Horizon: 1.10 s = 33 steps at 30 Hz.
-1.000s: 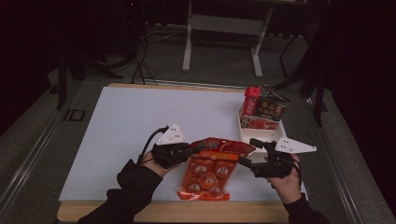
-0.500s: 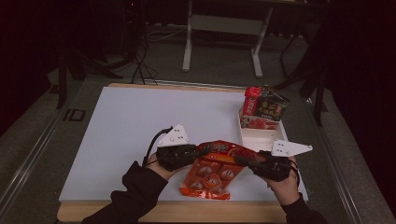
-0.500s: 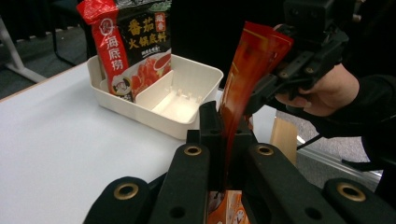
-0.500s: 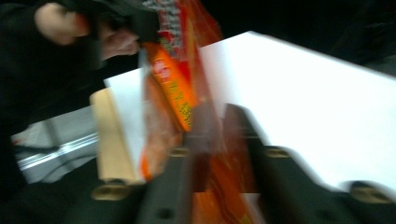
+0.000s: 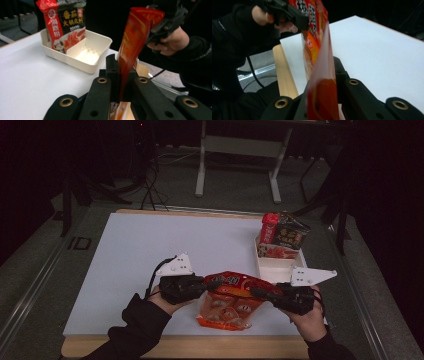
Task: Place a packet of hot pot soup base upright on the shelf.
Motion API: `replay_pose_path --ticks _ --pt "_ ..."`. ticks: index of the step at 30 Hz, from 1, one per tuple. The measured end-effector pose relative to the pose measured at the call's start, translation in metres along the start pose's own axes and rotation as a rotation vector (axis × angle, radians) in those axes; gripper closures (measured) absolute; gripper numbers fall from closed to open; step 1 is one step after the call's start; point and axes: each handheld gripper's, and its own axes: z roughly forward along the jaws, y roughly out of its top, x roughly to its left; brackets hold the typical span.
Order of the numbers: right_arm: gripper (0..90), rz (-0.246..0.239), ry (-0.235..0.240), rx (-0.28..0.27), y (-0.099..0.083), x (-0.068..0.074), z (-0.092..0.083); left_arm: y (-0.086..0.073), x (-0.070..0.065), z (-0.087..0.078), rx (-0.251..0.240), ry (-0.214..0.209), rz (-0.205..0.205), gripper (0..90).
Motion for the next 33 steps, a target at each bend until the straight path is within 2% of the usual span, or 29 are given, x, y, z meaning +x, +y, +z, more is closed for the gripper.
replay_pose_path --ticks 7,9,11,13,15,16,17,19,20,21,22,24,26,27,28,29,33 --pt "90.0 -0.058 -0.018 -0.006 0.022 0.007 -0.003 -0.002 0.006 -0.007 -0.048 -0.014 -0.027 81.2" --pt "90.0 -0.073 -0.019 -0.005 0.027 0.008 -0.003 -0.002 0.006 -0.008 -0.051 -0.003 -0.029 71.7" --pt "90.0 -0.091 -0.02 -0.001 0.033 0.008 -0.004 -0.003 0.007 -0.008 -0.051 -0.012 -0.047 61.3" --pt "90.0 -0.101 -0.019 -0.001 0.037 0.008 -0.005 -0.005 0.006 -0.009 -0.059 0.017 -0.03 53.8" --pt "90.0 -0.11 -0.024 0.003 0.039 0.007 -0.006 -0.006 0.006 -0.01 -0.065 0.02 -0.028 44.6" --pt "90.0 -0.112 -0.031 0.0 0.041 0.007 -0.007 -0.008 0.007 -0.009 -0.063 0.023 -0.035 44.6" --pt "90.0 -0.109 -0.026 -0.002 0.043 0.005 -0.009 -0.009 0.007 -0.009 -0.056 0.031 -0.037 38.3" --pt "90.0 -0.112 -0.039 -0.008 0.046 0.003 -0.011 -0.013 0.008 -0.009 -0.053 0.051 -0.045 31.1" --pt "90.0 -0.109 -0.038 -0.01 0.048 0.002 -0.012 -0.015 0.008 -0.008 -0.044 0.06 -0.065 28.3" --pt "90.0 -0.109 -0.038 -0.01 0.048 0.002 -0.012 -0.015 0.008 -0.008 -0.044 0.06 -0.065 26.2" --pt "90.0 -0.11 -0.045 -0.015 0.049 0.001 -0.014 -0.022 0.01 -0.006 -0.036 0.036 -0.095 26.2" --pt "90.0 -0.109 -0.055 -0.031 0.055 -0.003 -0.019 -0.029 0.01 -0.004 -0.041 0.057 -0.105 16.7" --pt "90.0 -0.107 -0.066 -0.04 0.058 -0.006 -0.022 -0.035 0.01 -0.003 -0.032 0.082 -0.102 14.2" --pt "90.0 -0.107 -0.066 -0.04 0.058 -0.006 -0.022 -0.035 0.01 -0.003 -0.032 0.082 -0.102 13.2" --pt "90.0 -0.104 -0.069 -0.048 0.059 -0.008 -0.024 -0.041 0.011 -0.001 -0.014 0.113 -0.091 13.2" --pt "90.0 -0.101 -0.085 -0.058 0.063 -0.011 -0.027 -0.044 0.011 0.0 -0.005 0.124 -0.089 7.2" --pt "90.0 -0.091 -0.102 -0.073 0.067 -0.015 -0.031 -0.052 0.012 0.002 0.02 0.135 -0.095 7.0"
